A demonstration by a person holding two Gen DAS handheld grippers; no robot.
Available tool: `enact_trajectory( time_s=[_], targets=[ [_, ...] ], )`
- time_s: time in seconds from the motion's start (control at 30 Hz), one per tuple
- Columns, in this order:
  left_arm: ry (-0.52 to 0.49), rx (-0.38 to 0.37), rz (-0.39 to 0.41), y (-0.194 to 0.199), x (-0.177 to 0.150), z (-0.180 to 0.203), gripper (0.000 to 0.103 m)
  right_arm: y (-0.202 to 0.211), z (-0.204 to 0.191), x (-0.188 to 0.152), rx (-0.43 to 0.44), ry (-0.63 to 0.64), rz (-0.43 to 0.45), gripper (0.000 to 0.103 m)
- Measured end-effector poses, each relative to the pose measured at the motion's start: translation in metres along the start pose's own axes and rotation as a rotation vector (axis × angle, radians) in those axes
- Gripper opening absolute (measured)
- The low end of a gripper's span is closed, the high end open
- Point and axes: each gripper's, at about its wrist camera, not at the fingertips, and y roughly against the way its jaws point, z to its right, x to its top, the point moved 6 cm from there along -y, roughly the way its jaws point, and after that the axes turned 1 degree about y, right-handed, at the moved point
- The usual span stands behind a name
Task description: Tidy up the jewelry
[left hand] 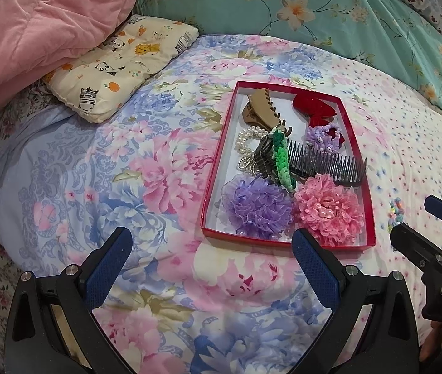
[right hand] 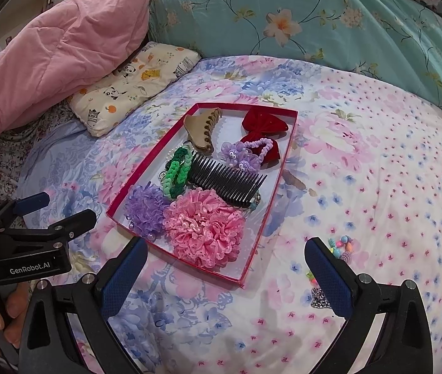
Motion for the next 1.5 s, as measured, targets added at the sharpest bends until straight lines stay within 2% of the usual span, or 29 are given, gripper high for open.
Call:
enact_trajectory(
  time_s=[1.5],
  targets=[
    [-0.013, -0.006, -0.001, 0.0004, 0.0036, 0.0053, 0.103, 0.0012, 0.0041, 0.0016, 0.002, -0.001, 0.005, 0.102]
  ],
)
